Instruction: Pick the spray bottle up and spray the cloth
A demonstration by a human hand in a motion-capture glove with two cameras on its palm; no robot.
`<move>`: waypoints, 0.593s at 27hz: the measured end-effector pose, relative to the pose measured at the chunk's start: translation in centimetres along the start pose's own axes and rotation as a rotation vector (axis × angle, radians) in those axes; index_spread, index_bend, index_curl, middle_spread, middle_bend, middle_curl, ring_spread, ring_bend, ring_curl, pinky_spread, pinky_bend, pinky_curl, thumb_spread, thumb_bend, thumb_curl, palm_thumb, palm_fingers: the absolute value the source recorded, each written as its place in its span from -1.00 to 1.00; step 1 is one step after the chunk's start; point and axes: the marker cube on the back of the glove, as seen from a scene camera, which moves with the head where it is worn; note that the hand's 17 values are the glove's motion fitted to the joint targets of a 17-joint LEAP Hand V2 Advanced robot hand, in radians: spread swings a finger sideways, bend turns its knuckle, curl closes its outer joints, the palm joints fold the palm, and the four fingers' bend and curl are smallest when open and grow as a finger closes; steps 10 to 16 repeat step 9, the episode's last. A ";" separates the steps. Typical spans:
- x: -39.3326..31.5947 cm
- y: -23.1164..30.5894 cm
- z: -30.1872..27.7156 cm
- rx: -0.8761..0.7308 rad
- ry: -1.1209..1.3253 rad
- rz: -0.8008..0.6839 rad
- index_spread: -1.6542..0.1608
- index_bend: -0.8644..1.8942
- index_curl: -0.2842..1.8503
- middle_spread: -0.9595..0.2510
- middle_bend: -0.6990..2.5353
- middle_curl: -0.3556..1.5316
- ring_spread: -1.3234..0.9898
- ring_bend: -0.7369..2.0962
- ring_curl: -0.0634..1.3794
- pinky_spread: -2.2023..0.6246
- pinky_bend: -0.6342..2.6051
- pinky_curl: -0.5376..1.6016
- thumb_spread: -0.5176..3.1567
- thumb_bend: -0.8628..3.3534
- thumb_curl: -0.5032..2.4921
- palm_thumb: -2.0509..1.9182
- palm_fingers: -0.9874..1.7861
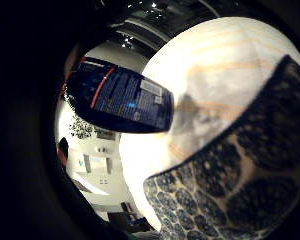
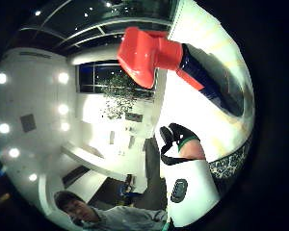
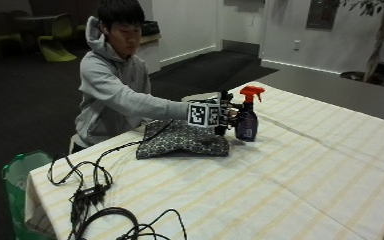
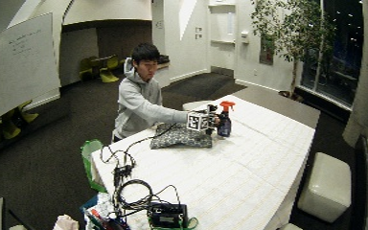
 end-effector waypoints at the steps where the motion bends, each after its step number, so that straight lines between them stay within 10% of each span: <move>1: -0.2 0.4 -0.4 0.000 0.005 -0.004 0.43 -0.34 -0.52 0.45 -0.47 -0.27 0.04 -0.28 -0.45 0.62 -0.35 -0.12 -0.32 -0.62 -0.36 0.49 -0.16; 16: -1.3 3.8 -2.3 -0.022 0.027 -0.041 0.42 -0.30 -0.55 0.48 -0.45 -0.28 0.06 -0.27 -0.48 0.66 -0.32 -0.14 -0.31 -0.61 -0.38 0.47 -0.19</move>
